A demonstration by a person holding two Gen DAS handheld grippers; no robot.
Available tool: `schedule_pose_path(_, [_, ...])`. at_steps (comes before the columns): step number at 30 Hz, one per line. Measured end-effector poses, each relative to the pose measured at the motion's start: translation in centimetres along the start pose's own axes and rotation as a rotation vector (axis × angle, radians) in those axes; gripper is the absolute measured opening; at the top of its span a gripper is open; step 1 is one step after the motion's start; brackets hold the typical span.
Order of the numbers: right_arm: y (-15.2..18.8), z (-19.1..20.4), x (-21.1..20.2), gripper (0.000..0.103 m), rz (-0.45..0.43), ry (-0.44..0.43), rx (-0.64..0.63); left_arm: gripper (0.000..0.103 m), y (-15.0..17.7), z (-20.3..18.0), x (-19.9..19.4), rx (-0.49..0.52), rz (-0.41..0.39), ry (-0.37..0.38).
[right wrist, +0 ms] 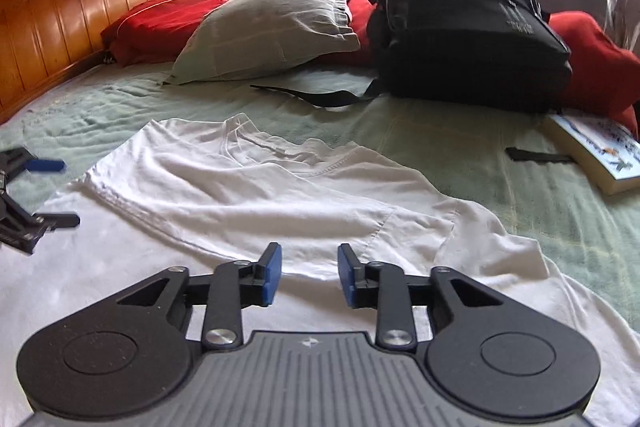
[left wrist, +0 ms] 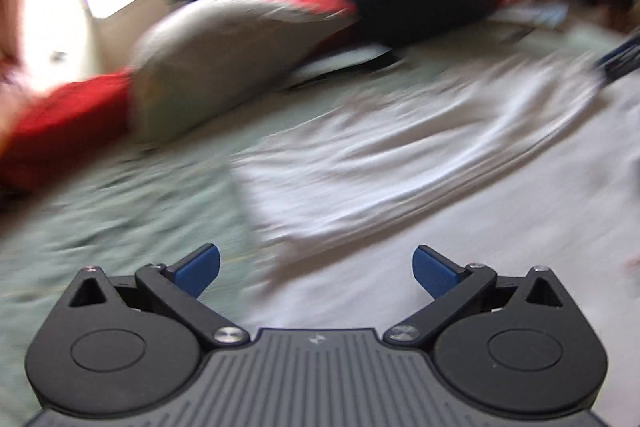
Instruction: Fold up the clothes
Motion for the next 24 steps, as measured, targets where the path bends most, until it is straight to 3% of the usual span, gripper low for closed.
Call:
schedule_pose_path(1, [0.1,0.2,-0.1,0.042,-0.002,-0.004,-0.001,0.102,0.2,0.4,0.6,0.008,0.026,-0.045])
schedule_pose_path(4, [-0.1,0.8,0.0,0.043,-0.009,-0.016,0.004,0.103,0.0,1.2,2.4,-0.012,0.041,-0.060])
schedule_pose_path(8, [-0.4,1.7,-0.6,0.045,-0.031,-0.023,-0.001,0.103,-0.9,2.0,4.1,-0.027,0.051,-0.137])
schedule_pose_path(13, [-0.6,2.2,-1.5,0.052,-0.051,-0.012,-0.035,0.103,0.1,3.4,4.0,-0.095,0.077,-0.264])
schedule_pose_path(18, [-0.5,2.2,-1.5,0.052,-0.054,-0.008,-0.037,0.103,1.9,6.5,3.9,-0.314,0.105,-0.192])
schedule_pose_path(21, [-0.3,1.9,-1.6,0.054,-0.048,-0.003,-0.037,0.103,2.8,7.6,4.1,-0.404,0.122,-0.128])
schedule_pose_path(24, [0.1,1.5,-1.6,0.056,-0.037,0.004,-0.038,0.102,3.2,8.2,3.0,-0.429,0.109,-0.081])
Point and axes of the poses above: each gripper's, at about its wrist camera, not at the fingertips, and x roughly the way its jaws point, z to its left, y to its underside, the point moved 1 cm from there along x, roughly the way its jaws point, and after that the axes turned 6 degrees about x, right-handed, at the moved point
